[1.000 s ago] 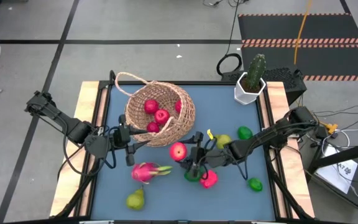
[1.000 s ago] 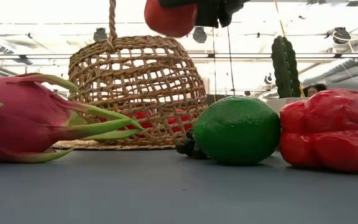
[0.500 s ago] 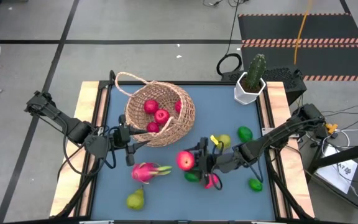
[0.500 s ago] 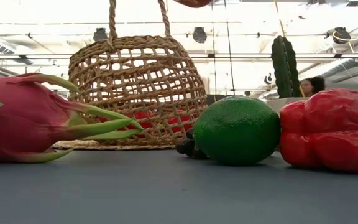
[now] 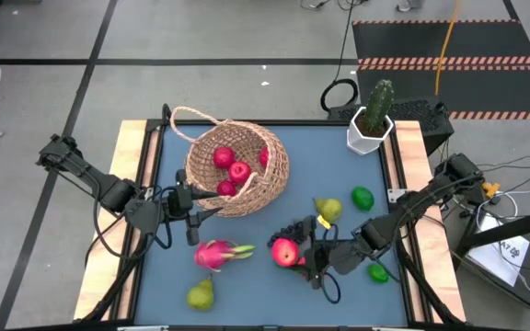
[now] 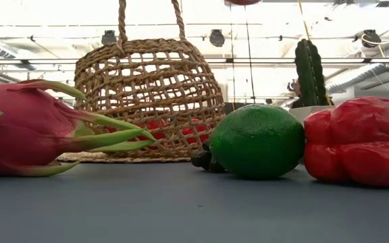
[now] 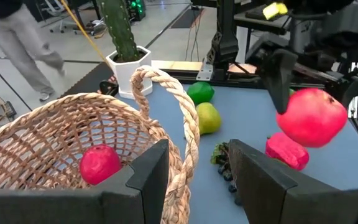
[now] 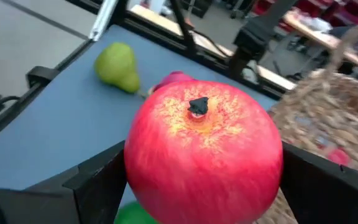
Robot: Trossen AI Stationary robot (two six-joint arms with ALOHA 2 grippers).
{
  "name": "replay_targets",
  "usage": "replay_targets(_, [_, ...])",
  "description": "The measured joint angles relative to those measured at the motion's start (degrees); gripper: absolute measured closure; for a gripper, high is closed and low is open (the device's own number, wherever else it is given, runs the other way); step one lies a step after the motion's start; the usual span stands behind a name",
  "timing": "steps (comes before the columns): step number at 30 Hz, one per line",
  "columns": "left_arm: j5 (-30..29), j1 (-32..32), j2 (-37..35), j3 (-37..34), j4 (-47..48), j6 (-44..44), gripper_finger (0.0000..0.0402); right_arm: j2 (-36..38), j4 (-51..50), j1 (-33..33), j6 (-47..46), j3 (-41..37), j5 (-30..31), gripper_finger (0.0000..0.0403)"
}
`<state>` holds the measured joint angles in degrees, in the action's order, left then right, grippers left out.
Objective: Build produce basket
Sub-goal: Put the red apple into the basket
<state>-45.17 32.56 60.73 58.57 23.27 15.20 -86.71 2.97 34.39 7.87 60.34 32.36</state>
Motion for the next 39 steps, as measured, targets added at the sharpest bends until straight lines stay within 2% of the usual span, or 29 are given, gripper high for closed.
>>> replay_targets(8, [-0.02,-0.02,0.0,0.0,-0.66,0.35,0.0231,0.68,-7.97,3.71,-2.21,0.02,11.11,0.0046])
replay_targets(13, [-0.02,-0.13,0.0,0.0,-0.92,0.69,0.0231,0.6,-7.35,4.92,3.15,0.02,11.06,0.0046])
replay_targets(19, [-0.04,-0.21,0.01,0.0,-0.92,1.22,0.0231,0.6,-7.51,5.49,4.6,0.02,11.01,0.0046])
replay_targets(39, [-0.02,-0.22,0.01,0.0,-0.83,1.05,0.0231,0.6,-7.53,4.95,38.07,0.02,11.08,0.0046])
